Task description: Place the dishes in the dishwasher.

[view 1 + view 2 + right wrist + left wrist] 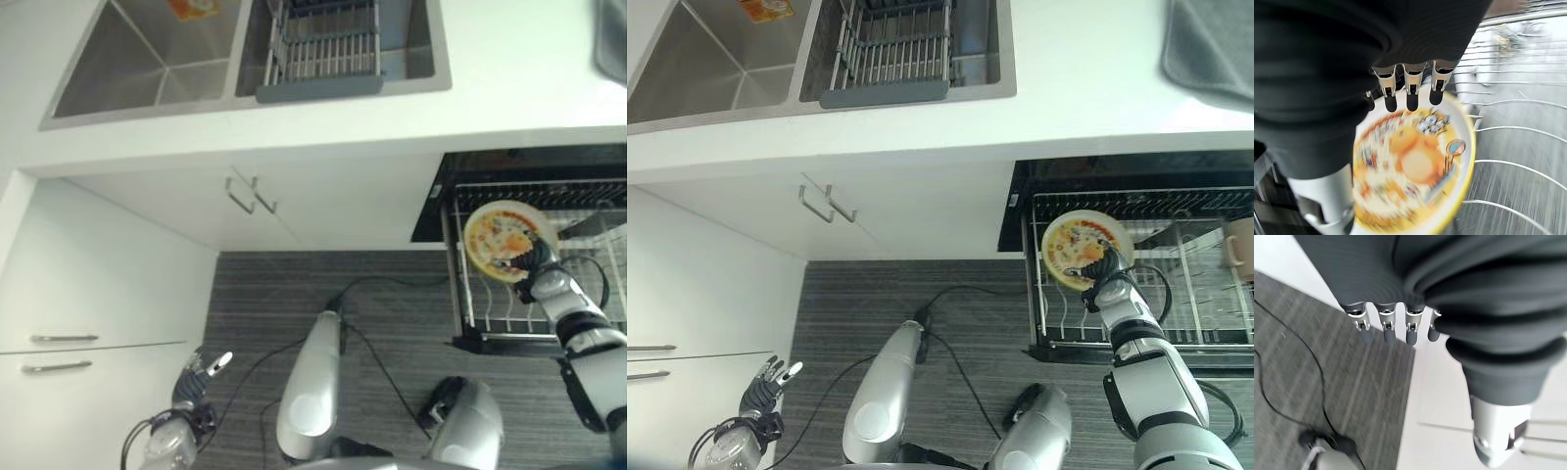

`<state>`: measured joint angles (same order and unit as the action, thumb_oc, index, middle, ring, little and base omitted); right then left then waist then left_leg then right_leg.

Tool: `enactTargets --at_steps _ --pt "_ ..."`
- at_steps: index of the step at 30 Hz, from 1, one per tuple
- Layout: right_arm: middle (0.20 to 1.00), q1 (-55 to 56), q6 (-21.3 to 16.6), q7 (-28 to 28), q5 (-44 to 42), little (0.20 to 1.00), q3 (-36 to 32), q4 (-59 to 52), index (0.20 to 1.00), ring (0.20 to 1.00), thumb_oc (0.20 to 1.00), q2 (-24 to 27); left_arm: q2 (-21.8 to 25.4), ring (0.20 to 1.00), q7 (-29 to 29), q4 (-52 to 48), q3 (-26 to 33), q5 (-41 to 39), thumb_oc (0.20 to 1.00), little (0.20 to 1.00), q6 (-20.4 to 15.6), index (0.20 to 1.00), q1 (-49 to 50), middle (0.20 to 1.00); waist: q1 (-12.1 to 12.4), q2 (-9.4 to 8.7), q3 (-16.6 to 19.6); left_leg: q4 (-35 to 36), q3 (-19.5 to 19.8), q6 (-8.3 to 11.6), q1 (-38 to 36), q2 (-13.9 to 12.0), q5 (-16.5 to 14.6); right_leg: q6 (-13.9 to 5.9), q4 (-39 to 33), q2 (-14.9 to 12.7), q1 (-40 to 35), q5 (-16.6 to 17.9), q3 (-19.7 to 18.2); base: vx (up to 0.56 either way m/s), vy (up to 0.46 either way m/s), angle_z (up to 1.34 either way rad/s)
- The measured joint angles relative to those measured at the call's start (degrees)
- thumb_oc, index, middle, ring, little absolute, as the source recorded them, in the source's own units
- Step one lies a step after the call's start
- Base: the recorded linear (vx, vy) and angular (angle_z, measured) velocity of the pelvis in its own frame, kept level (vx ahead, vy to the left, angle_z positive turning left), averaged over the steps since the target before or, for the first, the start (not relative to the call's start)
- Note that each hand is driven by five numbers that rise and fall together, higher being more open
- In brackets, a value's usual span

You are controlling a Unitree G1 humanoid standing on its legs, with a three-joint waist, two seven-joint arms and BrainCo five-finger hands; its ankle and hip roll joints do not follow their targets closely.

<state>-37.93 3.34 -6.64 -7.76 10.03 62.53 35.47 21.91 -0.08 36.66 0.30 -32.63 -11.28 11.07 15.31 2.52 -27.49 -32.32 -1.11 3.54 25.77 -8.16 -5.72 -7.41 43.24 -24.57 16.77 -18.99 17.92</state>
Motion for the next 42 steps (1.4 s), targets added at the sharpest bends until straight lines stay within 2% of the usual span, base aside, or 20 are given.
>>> enactTargets --at_steps 1,2,5,8,10,14,15,19,21,23,26,29,30,33,37,42 --pt "1.0 1.59 0.32 0.25 -5.92 1.0 -2.65 -5.14 1.0 1.0 1.0 0.05 0.05 1.0 0.0 -0.07 0.32 0.01 1.0 1.0 0.0 1.0 0.0 1.0 -0.44 -0.25 0.02 0.13 -0.23 -0.16 -0.17 -0.44 -0.1 0.24 -1.25 0.6 -0.55 0.66 0.14 0.01 0.012 -0.14" --pt "1.0 2.65 0.59 0.52 -8.14 1.0 -3.62 -8.23 1.0 1.0 1.0 0.05 0.05 1.0 0.0 -0.05 0.43 0.01 1.0 1.0 0.09 1.0 0.22 1.0 -0.37 -0.25 0.02 0.36 -0.47 -0.23 -0.41 -0.68 -0.15 0.38 -1.84 1.08 -0.65 1.01 0.06 0.01 0.006 -0.14" --pt "1.0 11.94 3.31 0.92 -20.35 1.0 -8.75 -26.67 1.0 1.0 1.0 -0.46 -1.19 1.0 0.77 -0.94 2.58 0.02 1.0 1.0 0.2 1.0 1.51 1.0 -0.89 -0.99 -0.05 2.92 -0.9 -0.09 -2.39 -1.68 0.29 0.07 -5.96 3.11 -2.79 2.93 0.23 0.02 -0.008 -0.14" --pt "1.0 18.33 4.31 1.05 -29.18 1.0 -13.53 -35.03 1.0 1.0 1.0 -3.83 -1.3 1.0 1.5 -0.89 3.95 0.03 1.0 1.0 0.32 1.0 2.95 1.0 -1.94 -3.38 0.28 5.72 -1.52 0.27 -4.8 -2.69 0.84 0.02 -10.24 5.22 -5.3 4.46 0.38 0.01 -0.018 -0.18" --pt "1.0 23.79 5.43 0.63 -34.18 1.0 -15.85 -43.52 1.0 1.0 1.0 -8.01 -1.67 1.0 2.28 -0.56 4.94 0.04 1.0 1.0 0.39 1.0 3.16 1.0 -3.07 -5.47 0.49 7.92 -2.43 0.43 -6.2 -3.68 1.47 -0.13 -13.52 6.75 -6.69 5.73 0.59 0.02 -0.017 -0.17" --pt "1.0 32.81 7.99 0.72 -38.6 1.0 -16.37 -57.94 1.0 1.0 1.0 -14.17 -4.13 1.0 3.01 -0.45 7.17 0.04 1.0 1.0 0.03 1.0 3.13 1.0 -6.18 -7.18 1.29 12.23 -3.2 1.21 -9.66 -4.52 2.94 -0.92 -21.16 9.11 -11.23 9.03 1.42 0.01 -0.011 -0.1" --pt "1.0 33.93 9.04 1.07 -38.82 1.0 -16.32 -58.76 1.0 1.0 1.0 -15.03 -4.46 1.0 3.24 -0.37 7.65 0.05 1.0 1.0 -0.02 1.0 3.53 1.0 -6.81 -7.89 1.89 12.86 -3.56 1.16 -10.21 -4.7 3.1 -1.58 -22.65 9.46 -11.83 9.94 1.43 0.0 -0.026 -0.14" --pt "1.0 41.68 11.88 3.61 -40.73 1.0 -18.21 -59.45 1.0 1.0 1.0 -16.59 -5.73 1.0 4.28 1.95 9.09 0.09 1.0 1.0 -1.35 1.0 4.68 1.0 -8.93 -11.31 5.09 17.57 -6.09 1.51 -13.94 -5.02 4.23 -1.93 -30.89 11.11 -15.79 13.54 1.13 -0.01 -0.039 -0.17" --pt "1.0 44.96 12.18 3.76 -40.62 1.0 -21.35 -60.96 1.0 1.0 1.0 -16.95 -6.25 1.0 4.41 3.18 9.29 0.09 1.0 1.0 -1.8 1.0 5.28 1.0 -10.65 -12.29 7.17 18.3 -6.81 1.44 -14.8 -4.95 4.2 -2.3 -33.37 11.38 -16.98 14.56 0.91 -0.02 -0.026 -0.15" --pt "1.0 46.3 11.86 2.8 -40.49 1.0 -24.47 -61.02 1.0 1.0 1.0 -16.83 -6.39 1.0 4.43 3.35 9.37 0.11 1.0 1.0 -2.44 1.0 5.28 1.0 -11.21 -12.3 8.55 18.3 -7.4 1.28 -14.95 -5.05 4.04 -2.33 -33.59 11.4 -16.83 14.61 0.35 0.0 -0.017 -0.14" --pt "1.0 46.96 8.06 -0.9 -37.39 1.0 -27.27 -61.09 1.0 1.0 1.0 -16.84 -6.71 1.0 4.43 4.57 10.04 0.1 1.0 1.0 -2.82 1.0 5.28 1.0 -12.99 -11.58 9.85 18.31 -8.15 1.3 -15.16 -5.18 3.96 -2.19 -33.71 11.36 -16.49 14.86 -0.37 0.01 0.019 -0.13" --pt "1.0 48.58 2.45 -6.67 -31.76 1.0 -30.01 -61.39 1.0 1.0 1.0 -17.01 -8.52 1.0 4.39 5.96 11.63 0.11 1.0 1.0 -2.9 1.0 6.48 1.0 -13.61 -9.2 11.84 18.45 -9.66 1.27 -15.83 -4.93 3.33 -1.64 -35.18 10.97 -16.6 15.32 -1.85 0.01 0.064 -0.24" --pt "1.0 49.87 -0.51 -10.6 -28.2 1.0 -30.93 -60.61 1.0 1.0 1.0 -17.18 -9.38 1.0 4.32 6.86 11.52 0.12 1.0 1.0 -2.98 1.0 6.64 1.0 -13.8 -7.51 12.75 18.35 -10.34 1.1 -15.88 -4.86 3.09 -1.92 -35.42 10.78 -16.41 15.75 -2.47 0.02 0.067 -0.18" --pt "1.0 52.02 -4.73 -15.68 -25.75 1.0 -30.65 -56.54 1.0 1.0 1.0 -20.06 -11.08 1.0 4.02 7.43 11.52 0.28 1.0 1.0 -3.41 1.0 7.49 1.0 -14.4 -5.93 13.72 19.01 -10.91 1.07 -16.87 -4.56 2.94 -2.06 -35.3 10.3 -16.36 15.67 -3.13 0.02 0.025 -0.09" --pt "1.0 53.22 -6.87 -18.23 -25.93 1.0 -29.05 -49.22 1.0 1.0 1.0 -22.69 -11.37 1.0 3.67 7.43 11.52 0.59 1.0 1.0 -3.43 1.0 7.71 1.0 -14.61 -4.94 14.39 19.53 -11.48 1.08 -17.1 -4.45 3.0 -2.1 -35.26 10.09 -16.39 15.73 -3.18 0.04 -0.006 -0.02" --pt "1.0 48.5 -7.93 -17.03 -34.06 1.0 -26.01 -32.45 1.0 1.0 1.0 -22.83 -10.17 1.0 3.79 8.16 10.89 0.6 1.0 1.0 -2.25 1.0 7.24 1.0 -14.15 -4.12 15.13 20.5 -11.58 1.38 -18.42 -4.23 3.69 -2.16 -35.31 10.16 -17.27 15.77 -3.07 0.04 -0.023 0.0"
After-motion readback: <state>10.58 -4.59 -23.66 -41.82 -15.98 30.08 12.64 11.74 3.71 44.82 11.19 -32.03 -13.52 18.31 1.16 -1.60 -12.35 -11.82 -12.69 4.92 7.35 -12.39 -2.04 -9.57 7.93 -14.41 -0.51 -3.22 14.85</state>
